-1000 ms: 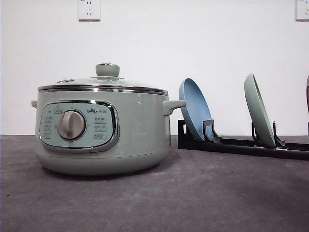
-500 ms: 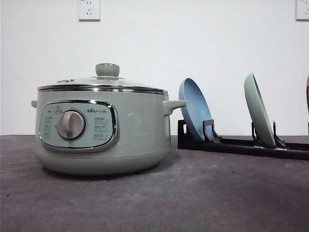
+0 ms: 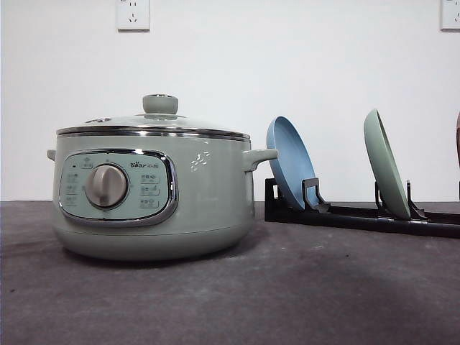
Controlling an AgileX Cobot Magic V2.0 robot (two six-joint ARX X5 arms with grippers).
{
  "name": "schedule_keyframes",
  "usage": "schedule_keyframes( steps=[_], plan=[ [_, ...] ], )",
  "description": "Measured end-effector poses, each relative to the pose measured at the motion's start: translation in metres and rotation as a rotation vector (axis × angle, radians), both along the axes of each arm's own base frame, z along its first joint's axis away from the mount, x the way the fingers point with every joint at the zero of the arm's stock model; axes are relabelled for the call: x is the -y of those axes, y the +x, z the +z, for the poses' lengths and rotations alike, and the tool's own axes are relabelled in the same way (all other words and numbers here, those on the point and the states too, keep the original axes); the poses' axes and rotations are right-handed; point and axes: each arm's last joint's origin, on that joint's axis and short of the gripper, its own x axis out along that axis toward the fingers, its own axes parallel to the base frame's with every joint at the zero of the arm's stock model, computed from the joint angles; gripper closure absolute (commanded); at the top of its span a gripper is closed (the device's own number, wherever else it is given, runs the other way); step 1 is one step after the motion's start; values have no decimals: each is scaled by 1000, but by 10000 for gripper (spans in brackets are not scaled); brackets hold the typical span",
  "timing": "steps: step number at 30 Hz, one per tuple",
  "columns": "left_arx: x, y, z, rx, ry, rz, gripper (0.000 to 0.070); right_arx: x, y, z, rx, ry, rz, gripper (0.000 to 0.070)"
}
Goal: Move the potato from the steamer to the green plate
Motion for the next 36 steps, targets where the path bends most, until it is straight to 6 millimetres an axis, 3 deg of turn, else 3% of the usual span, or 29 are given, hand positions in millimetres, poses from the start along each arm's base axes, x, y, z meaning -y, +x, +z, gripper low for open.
schedule_keyframes(
  steps=[10, 16, 22, 31, 36],
  plan=[
    [8, 15, 84, -100, 72, -155, 699, -5, 3, 63, -155, -25, 184, 696],
    [19, 20, 116, -131, 102, -309, 699, -8, 6, 91, -228, -70, 293, 696],
    [28, 22, 126, -147, 147, -432, 700, -15, 6, 110, -253, -127, 401, 696],
    [37, 21, 107, -337, 236, -596, 699, -24, 8, 111, -257, -191, 589, 696],
    [40, 20, 108, -313, 264, -651, 699, -24, 7, 112, -249, -199, 601, 695]
  ],
)
